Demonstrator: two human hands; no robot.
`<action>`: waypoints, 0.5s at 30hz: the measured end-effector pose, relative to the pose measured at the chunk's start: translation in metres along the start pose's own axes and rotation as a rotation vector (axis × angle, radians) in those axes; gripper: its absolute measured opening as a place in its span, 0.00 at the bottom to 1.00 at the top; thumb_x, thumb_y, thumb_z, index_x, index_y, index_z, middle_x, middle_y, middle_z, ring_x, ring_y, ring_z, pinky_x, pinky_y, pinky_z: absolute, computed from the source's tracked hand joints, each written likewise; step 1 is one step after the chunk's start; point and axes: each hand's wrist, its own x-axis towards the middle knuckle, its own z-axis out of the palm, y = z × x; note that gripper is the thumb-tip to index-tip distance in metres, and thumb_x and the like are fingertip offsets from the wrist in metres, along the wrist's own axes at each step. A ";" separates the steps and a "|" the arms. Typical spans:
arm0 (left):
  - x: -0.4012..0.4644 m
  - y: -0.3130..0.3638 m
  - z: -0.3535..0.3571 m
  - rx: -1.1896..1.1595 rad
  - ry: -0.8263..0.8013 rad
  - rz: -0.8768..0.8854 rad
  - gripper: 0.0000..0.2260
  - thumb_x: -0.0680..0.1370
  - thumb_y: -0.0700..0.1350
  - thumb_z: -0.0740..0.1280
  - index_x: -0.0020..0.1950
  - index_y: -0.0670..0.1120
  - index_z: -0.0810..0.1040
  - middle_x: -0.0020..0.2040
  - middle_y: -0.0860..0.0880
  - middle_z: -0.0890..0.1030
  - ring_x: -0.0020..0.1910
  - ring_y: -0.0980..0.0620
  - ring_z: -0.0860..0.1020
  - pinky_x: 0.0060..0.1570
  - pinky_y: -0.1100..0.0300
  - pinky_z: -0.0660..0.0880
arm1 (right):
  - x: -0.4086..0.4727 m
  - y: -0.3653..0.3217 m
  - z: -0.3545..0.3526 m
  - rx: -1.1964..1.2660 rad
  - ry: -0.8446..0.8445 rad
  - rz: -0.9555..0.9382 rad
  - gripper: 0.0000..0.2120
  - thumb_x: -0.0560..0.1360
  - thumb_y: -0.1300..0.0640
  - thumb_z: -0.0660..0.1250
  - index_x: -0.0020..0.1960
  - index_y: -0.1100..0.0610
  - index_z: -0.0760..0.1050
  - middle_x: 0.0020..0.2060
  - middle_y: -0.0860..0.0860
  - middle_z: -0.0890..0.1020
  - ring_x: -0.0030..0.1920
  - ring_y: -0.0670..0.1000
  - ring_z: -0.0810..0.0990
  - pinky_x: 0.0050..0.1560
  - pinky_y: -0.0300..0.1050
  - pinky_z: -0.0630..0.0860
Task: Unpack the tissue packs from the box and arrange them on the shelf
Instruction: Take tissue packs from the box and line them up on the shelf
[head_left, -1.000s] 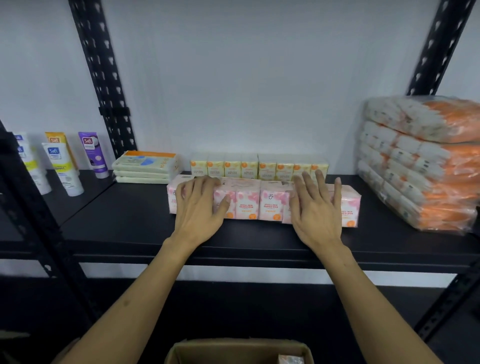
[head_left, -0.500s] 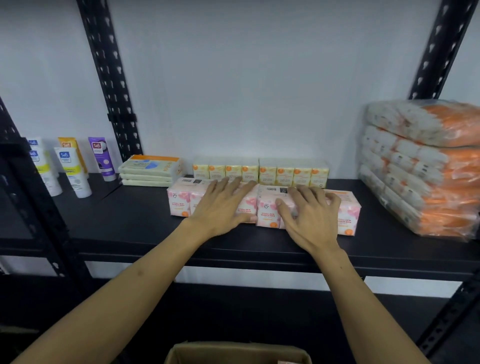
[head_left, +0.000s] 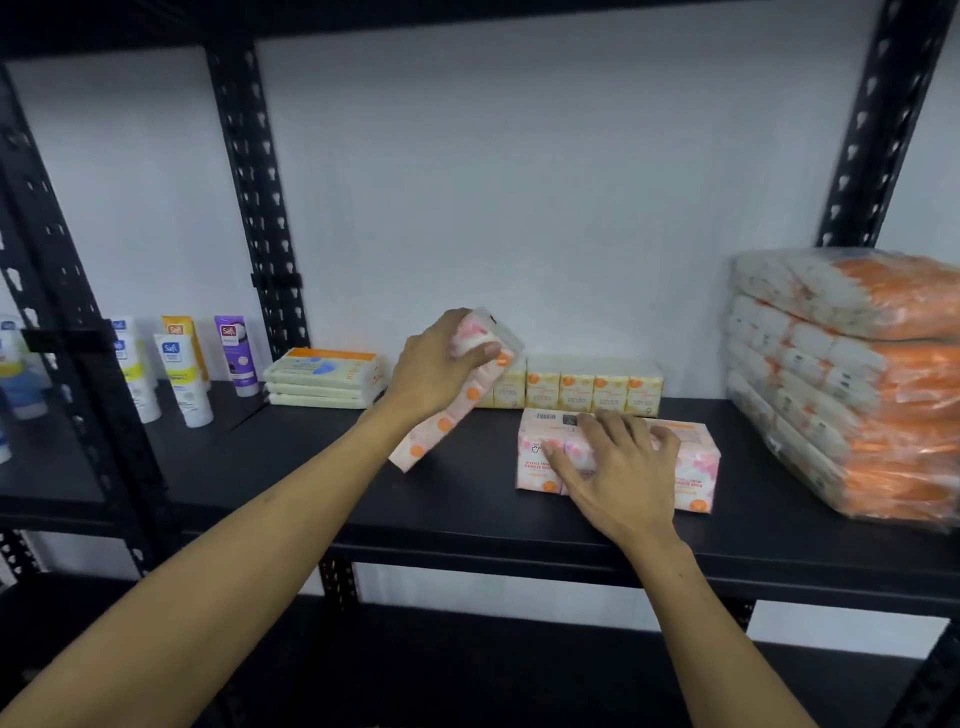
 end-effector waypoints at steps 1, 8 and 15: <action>0.004 0.002 -0.007 -0.050 0.017 -0.019 0.28 0.77 0.64 0.68 0.72 0.52 0.71 0.64 0.52 0.80 0.62 0.47 0.78 0.59 0.51 0.76 | 0.000 0.000 0.000 0.002 0.004 0.000 0.28 0.78 0.30 0.57 0.60 0.50 0.81 0.61 0.49 0.82 0.62 0.53 0.76 0.62 0.59 0.66; 0.008 -0.003 -0.040 0.001 0.020 0.072 0.27 0.82 0.55 0.65 0.78 0.50 0.61 0.75 0.45 0.70 0.73 0.44 0.69 0.64 0.52 0.72 | -0.001 -0.001 -0.002 0.009 0.000 0.005 0.29 0.78 0.30 0.56 0.60 0.50 0.81 0.61 0.49 0.83 0.63 0.53 0.77 0.63 0.59 0.66; -0.005 -0.016 -0.047 0.192 -0.063 0.080 0.37 0.69 0.63 0.77 0.74 0.59 0.67 0.78 0.49 0.57 0.73 0.44 0.67 0.67 0.52 0.68 | -0.001 -0.002 -0.003 0.013 0.018 -0.001 0.28 0.77 0.31 0.58 0.59 0.51 0.81 0.60 0.50 0.83 0.62 0.54 0.77 0.62 0.59 0.66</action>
